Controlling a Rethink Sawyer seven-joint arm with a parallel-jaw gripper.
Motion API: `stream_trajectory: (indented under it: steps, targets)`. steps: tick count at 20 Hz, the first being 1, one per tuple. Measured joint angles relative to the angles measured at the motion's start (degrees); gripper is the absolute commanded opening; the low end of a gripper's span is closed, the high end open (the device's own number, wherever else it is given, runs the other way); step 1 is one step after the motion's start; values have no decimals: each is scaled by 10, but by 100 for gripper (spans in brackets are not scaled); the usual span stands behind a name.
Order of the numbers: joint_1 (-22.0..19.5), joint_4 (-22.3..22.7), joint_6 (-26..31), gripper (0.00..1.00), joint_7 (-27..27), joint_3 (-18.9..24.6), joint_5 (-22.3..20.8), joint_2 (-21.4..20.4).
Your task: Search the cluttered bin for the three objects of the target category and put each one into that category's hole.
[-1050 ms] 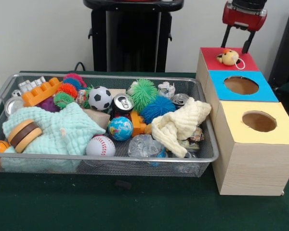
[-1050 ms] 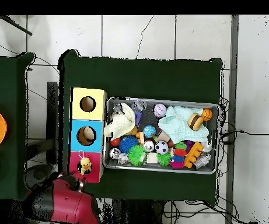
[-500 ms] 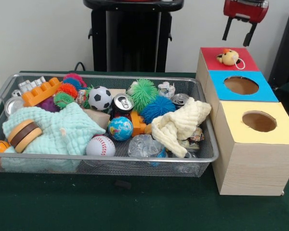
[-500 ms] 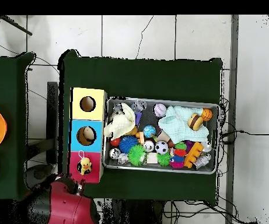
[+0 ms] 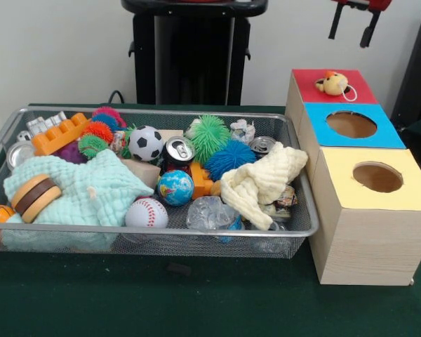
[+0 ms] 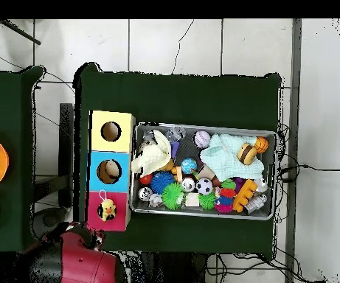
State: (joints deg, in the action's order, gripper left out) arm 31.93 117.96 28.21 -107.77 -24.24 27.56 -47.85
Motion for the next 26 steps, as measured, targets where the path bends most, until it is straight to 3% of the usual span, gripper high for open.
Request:
stream_trajectory:
  steps: [6,12,26]
  targets:
    - [-10,-8,0,100,0,-2,-1,0]
    - [-57,-37,0,100,0,-2,-1,10]
    - [-110,-96,0,100,0,-2,-43,22]
